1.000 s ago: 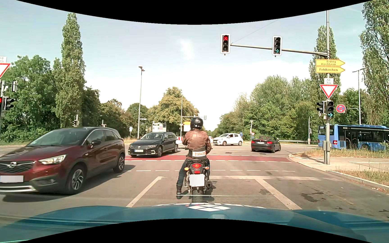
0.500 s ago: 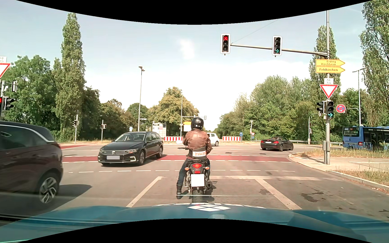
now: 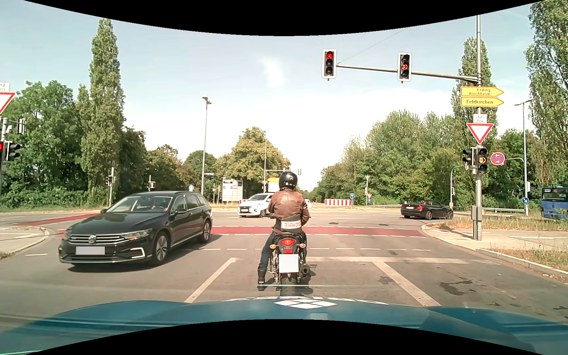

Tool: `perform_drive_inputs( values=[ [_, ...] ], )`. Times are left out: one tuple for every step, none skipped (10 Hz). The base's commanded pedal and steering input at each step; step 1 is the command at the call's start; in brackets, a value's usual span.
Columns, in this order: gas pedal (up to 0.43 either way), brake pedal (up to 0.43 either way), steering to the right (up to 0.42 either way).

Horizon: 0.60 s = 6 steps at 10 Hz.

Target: Follow the waypoints while adhering to traffic rules and regulations

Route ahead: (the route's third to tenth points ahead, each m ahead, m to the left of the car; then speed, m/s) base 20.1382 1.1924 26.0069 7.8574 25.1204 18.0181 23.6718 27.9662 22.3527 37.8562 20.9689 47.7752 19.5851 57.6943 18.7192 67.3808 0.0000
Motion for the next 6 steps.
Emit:
perform_drive_inputs(
  values=[
    [0.0,0.311,0.001],
    [0.0,0.311,0.0],
    [0.0,0.317,0.001],
    [0.0,0.317,0.001],
    [0.0,0.311,0.0],
    [0.0,0.317,0.0]
  ],
)
